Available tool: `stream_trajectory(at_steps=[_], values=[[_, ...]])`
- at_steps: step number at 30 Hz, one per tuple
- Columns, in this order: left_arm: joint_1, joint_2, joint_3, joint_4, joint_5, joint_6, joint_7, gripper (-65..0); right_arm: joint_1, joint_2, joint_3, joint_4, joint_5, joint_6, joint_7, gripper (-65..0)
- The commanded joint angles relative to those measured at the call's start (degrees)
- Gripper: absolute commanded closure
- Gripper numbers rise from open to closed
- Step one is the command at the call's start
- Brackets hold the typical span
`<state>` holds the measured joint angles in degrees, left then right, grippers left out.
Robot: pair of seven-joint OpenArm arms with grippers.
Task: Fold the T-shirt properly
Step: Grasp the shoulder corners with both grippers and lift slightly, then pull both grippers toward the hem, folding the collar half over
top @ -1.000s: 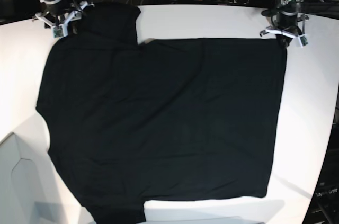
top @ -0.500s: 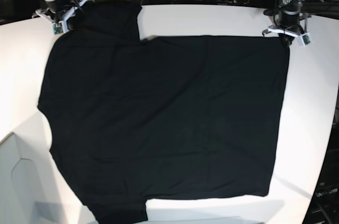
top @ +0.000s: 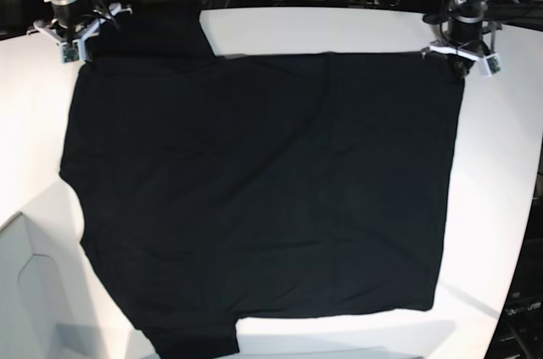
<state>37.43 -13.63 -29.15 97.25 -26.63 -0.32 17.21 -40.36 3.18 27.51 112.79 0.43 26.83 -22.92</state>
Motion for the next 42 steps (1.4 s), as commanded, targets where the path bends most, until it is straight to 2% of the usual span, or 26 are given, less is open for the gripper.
stream_trajectory(at_steps=[1, 5, 10, 14, 23, 33, 39, 42], values=[[0.33, -0.13, -1.32, 0.99, 0.13, 0.10, -1.17, 0.0, -0.48, 0.56, 0.41, 1.27, 0.41, 0.38, 1.16, 0.0], [0.24, 0.57, -3.51, 1.08, 0.13, 0.10, -1.17, 0.0, -0.65, 0.47, 1.37, 1.27, 0.41, 0.56, 1.51, 0.0], [0.24, 0.57, -3.78, 1.08, 0.13, 0.10, -1.17, 0.0, -0.21, -0.94, 6.03, 1.36, 4.28, 9.26, 1.60, 0.0], [-0.02, 0.57, -3.78, 1.17, 0.13, 0.10, -1.17, 0.0, 2.69, -1.82, 7.09, 1.36, 4.54, 12.16, 1.16, 0.0], [-4.68, 0.57, -3.86, 4.77, 0.13, 0.45, -1.17, 0.0, 9.63, -1.73, 6.73, 1.36, 4.63, 12.42, 0.63, 0.0], [-12.24, 0.66, -3.60, 5.12, 0.13, 0.54, -1.08, 0.0, 25.28, -0.15, 6.56, 1.01, 4.54, 12.51, -10.97, 0.0], [-18.22, 2.68, -3.34, 3.89, 0.39, 0.54, -0.82, 0.0, 33.55, 1.17, 5.33, -1.19, 4.45, 12.51, -14.23, 0.0], [-22.35, 3.21, -3.34, 3.19, 0.39, 0.54, 4.02, 0.0, 37.15, 2.23, 4.01, -4.70, 4.45, 12.34, -14.31, 0.0]])
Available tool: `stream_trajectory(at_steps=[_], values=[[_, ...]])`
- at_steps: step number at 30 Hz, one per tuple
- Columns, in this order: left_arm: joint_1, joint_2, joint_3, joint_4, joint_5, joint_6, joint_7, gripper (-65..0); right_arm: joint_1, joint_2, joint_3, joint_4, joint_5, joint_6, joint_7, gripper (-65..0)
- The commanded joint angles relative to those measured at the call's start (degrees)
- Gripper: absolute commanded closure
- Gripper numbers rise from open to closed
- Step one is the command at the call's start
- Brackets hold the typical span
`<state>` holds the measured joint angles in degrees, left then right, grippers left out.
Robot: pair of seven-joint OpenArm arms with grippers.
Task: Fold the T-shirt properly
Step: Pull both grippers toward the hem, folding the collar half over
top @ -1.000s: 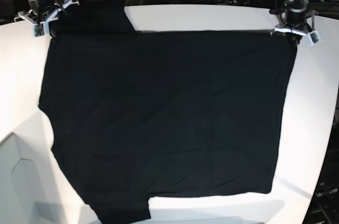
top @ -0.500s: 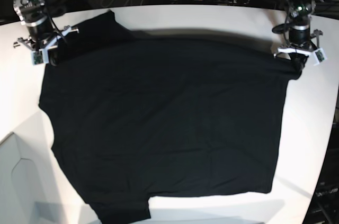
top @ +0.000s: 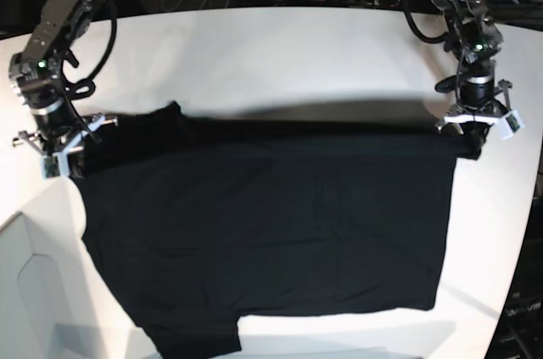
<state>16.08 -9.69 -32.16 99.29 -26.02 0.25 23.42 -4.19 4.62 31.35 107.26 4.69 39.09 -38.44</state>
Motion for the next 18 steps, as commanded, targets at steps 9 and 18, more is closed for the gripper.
stream_trajectory(at_steps=[9, 18], values=[[-8.91, 0.86, -0.67, 0.89, -0.05, -0.03, 5.28, 0.0, 11.88, 4.39, -4.85, -12.27, 0.19, -0.10, 1.82, 0.0], [-12.87, 0.33, -0.67, -4.82, -0.05, -0.30, 5.99, 0.0, 21.72, 6.85, -7.75, -25.28, 0.19, -0.10, 2.00, 0.0]])
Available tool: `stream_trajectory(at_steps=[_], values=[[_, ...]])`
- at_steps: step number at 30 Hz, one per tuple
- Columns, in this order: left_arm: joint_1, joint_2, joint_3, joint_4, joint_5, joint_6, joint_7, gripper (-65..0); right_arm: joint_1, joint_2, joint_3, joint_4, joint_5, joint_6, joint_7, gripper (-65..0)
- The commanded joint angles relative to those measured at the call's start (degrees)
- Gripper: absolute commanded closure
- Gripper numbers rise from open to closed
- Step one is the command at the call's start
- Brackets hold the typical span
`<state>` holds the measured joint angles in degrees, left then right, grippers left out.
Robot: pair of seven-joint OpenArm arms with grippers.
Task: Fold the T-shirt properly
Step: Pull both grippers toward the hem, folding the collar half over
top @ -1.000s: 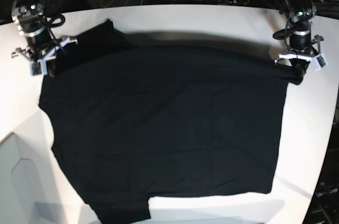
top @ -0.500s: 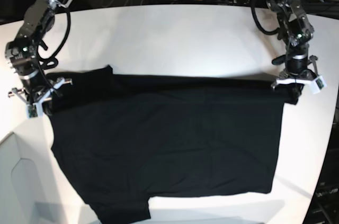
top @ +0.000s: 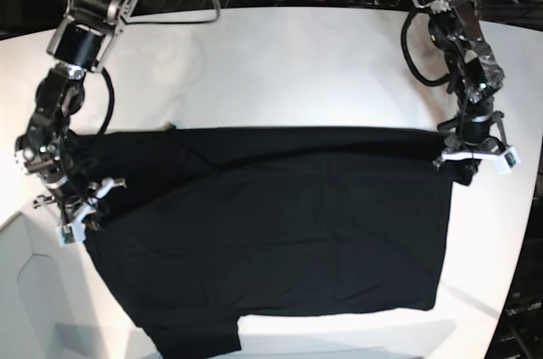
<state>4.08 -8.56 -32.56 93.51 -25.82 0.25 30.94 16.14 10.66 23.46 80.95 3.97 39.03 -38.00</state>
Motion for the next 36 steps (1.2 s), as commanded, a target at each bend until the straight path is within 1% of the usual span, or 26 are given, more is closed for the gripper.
stream_trajectory(at_steps=[1, 6, 14, 19, 24, 26, 28, 32, 36], values=[[-0.87, -0.81, -0.28, 0.95, -0.24, -0.30, -1.62, 0.0, 2.36, 0.82, 0.14, -0.38, 0.91, -0.04, 1.65, 0.0], [-2.27, -0.81, -0.37, 0.86, -0.33, -0.21, -1.62, 0.0, 5.62, 1.26, 0.05, -5.39, 0.91, -0.12, 4.28, 0.0], [-2.45, -0.81, -0.46, 0.51, -0.33, -0.12, -1.97, 0.0, 8.43, 1.61, 0.05, -9.34, 0.91, -0.12, 4.46, 0.0], [-2.63, -0.81, -0.46, -1.60, -0.51, -0.12, -2.15, 0.0, 9.05, 1.61, 0.05, -9.87, 0.91, -0.12, 4.46, 0.0], [-4.56, -0.81, -0.46, -4.06, -0.59, -0.12, -2.15, 0.0, 9.05, 1.34, 0.05, -9.87, 0.91, -0.12, 4.46, 0.0], [-5.70, -0.81, -0.46, -4.24, -0.59, -0.21, -2.15, 0.0, 9.05, 1.17, 0.05, -9.87, 0.91, -0.12, 5.78, 0.0], [-6.23, -0.81, -0.46, -4.33, -0.59, -0.21, -2.15, 0.0, 9.05, 1.17, -1.18, -9.87, 0.91, -0.12, 6.92, 0.0], [-6.49, -0.81, -0.46, -4.42, -0.59, -0.12, -2.15, 0.0, 9.05, 1.43, -4.78, -9.87, 0.91, -0.12, 7.19, 0.0], [-6.58, -0.81, -0.46, -4.42, -0.59, -0.12, -2.15, 0.0, 9.05, 1.34, -5.57, -9.87, 0.82, -0.21, 7.19, 0.0]])
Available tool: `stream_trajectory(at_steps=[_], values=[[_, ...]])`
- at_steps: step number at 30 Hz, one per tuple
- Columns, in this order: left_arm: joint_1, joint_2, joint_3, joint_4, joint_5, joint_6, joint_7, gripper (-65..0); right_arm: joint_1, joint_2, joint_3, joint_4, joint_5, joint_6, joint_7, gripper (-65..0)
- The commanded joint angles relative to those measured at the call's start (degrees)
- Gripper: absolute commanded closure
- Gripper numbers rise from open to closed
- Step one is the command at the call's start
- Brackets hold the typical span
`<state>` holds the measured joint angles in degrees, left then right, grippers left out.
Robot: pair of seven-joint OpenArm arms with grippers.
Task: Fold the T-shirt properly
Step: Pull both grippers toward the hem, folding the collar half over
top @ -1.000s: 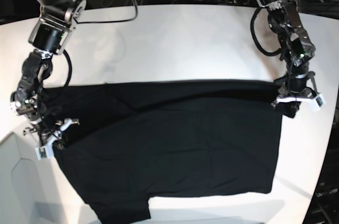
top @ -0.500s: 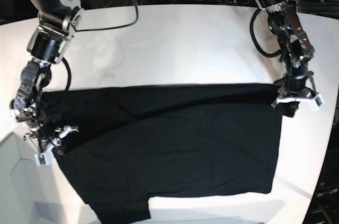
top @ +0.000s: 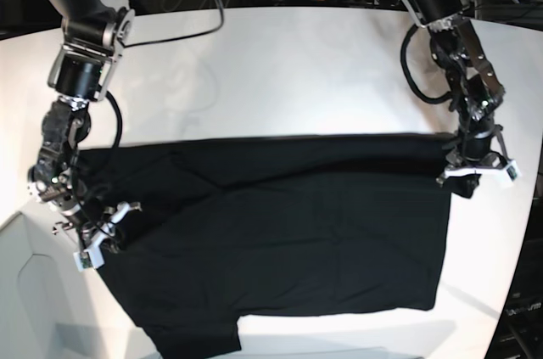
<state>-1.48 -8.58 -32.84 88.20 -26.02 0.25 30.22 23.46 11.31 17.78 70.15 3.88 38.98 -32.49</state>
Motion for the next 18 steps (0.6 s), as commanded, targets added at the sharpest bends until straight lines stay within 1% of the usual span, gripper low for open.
stream_trajectory(at_steps=[1, 7, 8, 9, 10, 12, 14, 15, 18], values=[[-1.03, -0.78, -0.17, 0.90, -0.40, -0.12, -1.43, 0.0, 1.72, 0.69, 0.11, 0.93, 0.91, -0.17, 1.68, 0.0], [-1.03, -0.78, -0.17, 0.90, -0.40, -0.30, -0.90, -0.3, 1.72, 0.86, 0.29, 0.93, 0.91, -0.17, 1.68, 0.0], [-1.03, -0.78, -0.08, 0.90, -0.40, -0.21, -0.81, -1.8, 1.72, 0.86, 0.29, 0.93, 0.91, -0.17, 1.68, 0.0], [-1.03, -0.78, -0.08, 0.90, -0.40, -0.12, -0.81, -4.0, 1.72, 0.86, 0.29, 0.93, 0.91, -0.17, 1.68, -1.6], [-1.03, -0.78, -0.08, 0.90, -0.40, -0.12, -0.81, -7.6, 1.72, 0.86, 0.37, 0.93, 0.91, -0.17, 1.68, -4.6], [-1.03, -0.78, -0.08, 0.90, -0.48, -0.03, -0.81, -17.5, 1.72, 0.86, 0.46, 0.93, 0.91, -0.17, 1.59, -12.7], [-1.03, -0.78, -0.08, 1.16, -0.48, -0.03, -0.99, -24.8, 1.72, 0.86, 0.55, 0.93, 0.91, -0.17, 1.59, -21.1], [-1.03, -0.78, -0.08, 1.42, -0.48, -0.03, -1.25, -27.0, 1.72, 0.86, 0.55, 0.93, 0.91, -0.17, 1.59, -26.3], [-1.03, -0.78, -0.17, 1.69, -0.48, -0.03, -1.43, -27.9, 1.72, 0.86, 0.55, 0.93, 0.91, -0.17, 1.59, -36.5]])
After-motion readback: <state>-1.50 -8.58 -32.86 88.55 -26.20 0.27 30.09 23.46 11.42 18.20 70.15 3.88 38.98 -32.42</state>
